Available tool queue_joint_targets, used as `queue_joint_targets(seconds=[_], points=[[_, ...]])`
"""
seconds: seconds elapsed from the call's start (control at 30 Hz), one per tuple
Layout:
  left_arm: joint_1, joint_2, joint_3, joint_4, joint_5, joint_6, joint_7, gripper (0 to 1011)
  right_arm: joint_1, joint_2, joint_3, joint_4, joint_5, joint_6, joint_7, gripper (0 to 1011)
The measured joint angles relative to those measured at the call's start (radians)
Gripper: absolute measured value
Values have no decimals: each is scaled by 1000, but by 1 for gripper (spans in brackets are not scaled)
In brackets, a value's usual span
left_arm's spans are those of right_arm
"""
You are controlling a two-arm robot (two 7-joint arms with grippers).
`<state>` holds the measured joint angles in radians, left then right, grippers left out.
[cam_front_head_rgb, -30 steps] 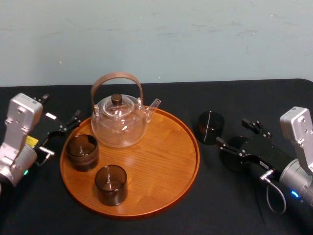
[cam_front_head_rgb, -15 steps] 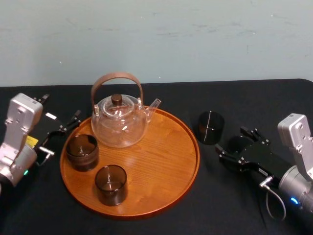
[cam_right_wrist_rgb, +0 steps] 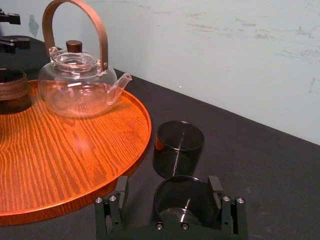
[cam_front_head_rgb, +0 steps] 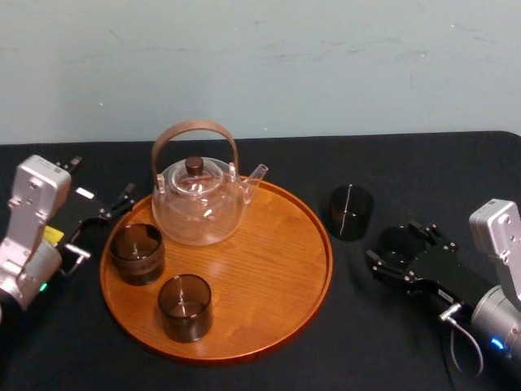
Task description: Pick up the glass from the table and place it on the tray.
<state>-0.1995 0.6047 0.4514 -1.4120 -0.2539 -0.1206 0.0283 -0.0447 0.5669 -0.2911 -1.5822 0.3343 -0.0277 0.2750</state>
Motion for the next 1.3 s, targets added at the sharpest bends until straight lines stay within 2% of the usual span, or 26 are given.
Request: queue_joint_targets(seconds=[0.53, 0.77, 1.3], points=[[0, 0, 0, 0, 0, 0, 0, 1001, -48, -14, 52, -30, -29, -14, -1, 1002], [0, 0, 0, 0, 0, 0, 0, 1001, -72, -26, 84, -24, -26, -22, 8, 1003], [0, 0, 0, 0, 0, 0, 0, 1001, -85, -63, 124, 11, -27, -26, 46, 1002]])
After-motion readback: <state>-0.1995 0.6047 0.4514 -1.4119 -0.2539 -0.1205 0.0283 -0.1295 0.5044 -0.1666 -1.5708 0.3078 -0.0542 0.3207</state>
